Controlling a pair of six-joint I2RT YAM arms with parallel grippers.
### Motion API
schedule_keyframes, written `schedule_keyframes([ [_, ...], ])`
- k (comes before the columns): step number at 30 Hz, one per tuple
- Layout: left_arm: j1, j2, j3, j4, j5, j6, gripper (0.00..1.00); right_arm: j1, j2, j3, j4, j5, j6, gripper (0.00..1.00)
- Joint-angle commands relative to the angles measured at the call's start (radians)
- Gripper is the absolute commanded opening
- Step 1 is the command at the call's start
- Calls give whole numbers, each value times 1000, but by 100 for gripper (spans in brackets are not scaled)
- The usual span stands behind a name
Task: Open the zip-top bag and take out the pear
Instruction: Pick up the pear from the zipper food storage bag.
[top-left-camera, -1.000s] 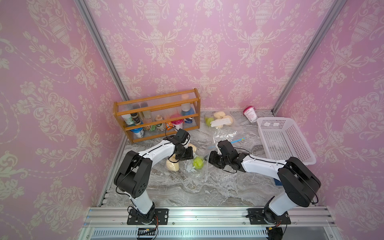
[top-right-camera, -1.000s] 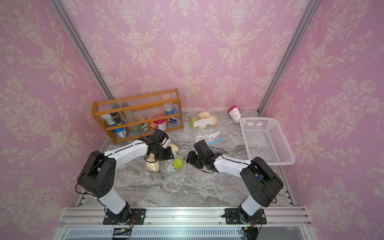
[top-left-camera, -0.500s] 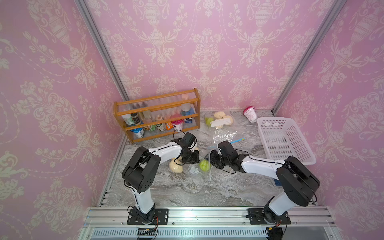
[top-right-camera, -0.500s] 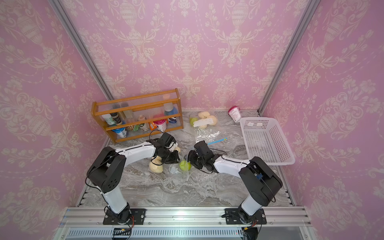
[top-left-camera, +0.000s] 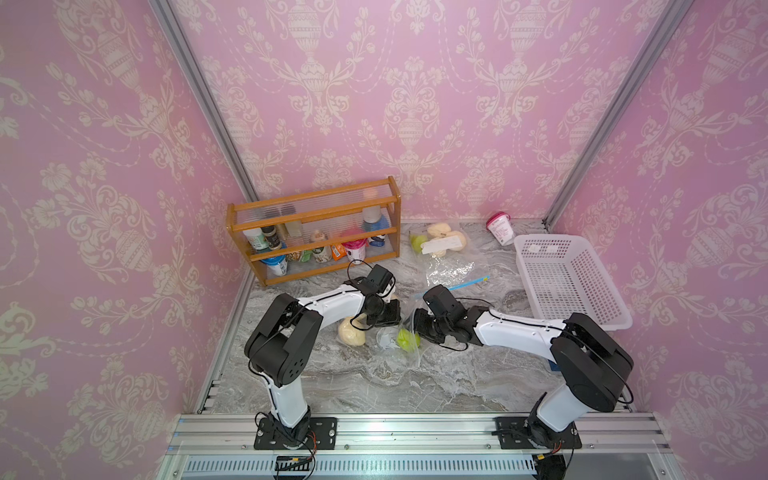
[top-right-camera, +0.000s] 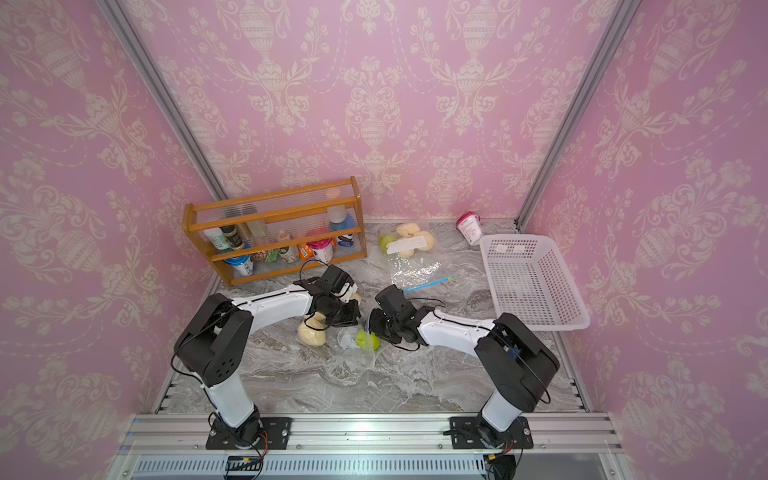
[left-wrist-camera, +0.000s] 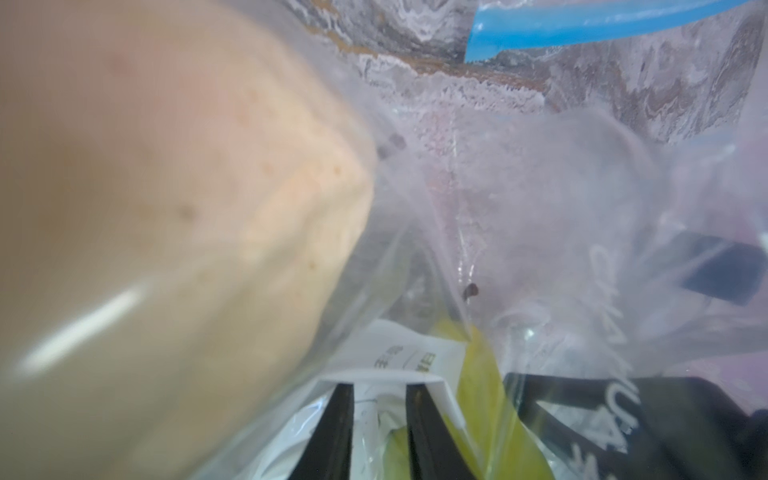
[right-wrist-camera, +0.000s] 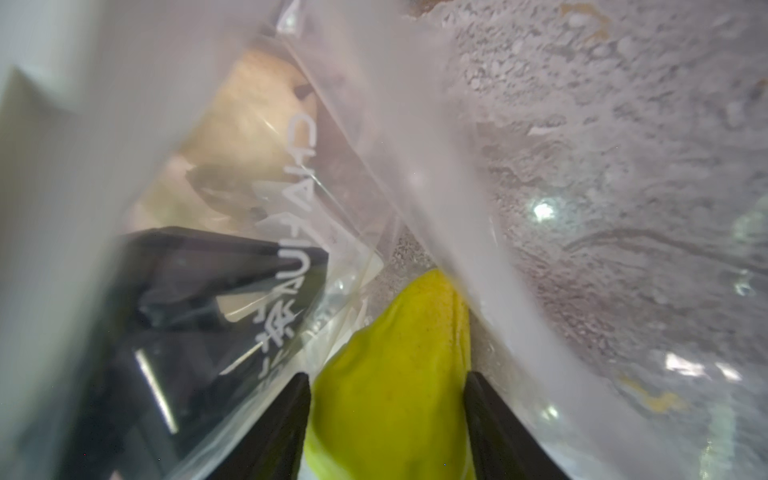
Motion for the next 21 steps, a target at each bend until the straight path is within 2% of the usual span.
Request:
schedule_keyframes([
  [1, -14, 9, -16, 28, 18, -21, 25, 15, 35, 33, -79, 38, -49, 63],
  [9, -14, -4, -21, 6, -5, -8, 25, 43, 92, 76, -129, 99, -94, 60],
  [16, 0, -5, 0, -48, -33, 22, 25, 54, 51, 113, -279, 240, -202, 48],
  [21, 9, 17, 5, -47, -37, 26, 25, 48, -17, 103, -250, 216, -222, 40],
])
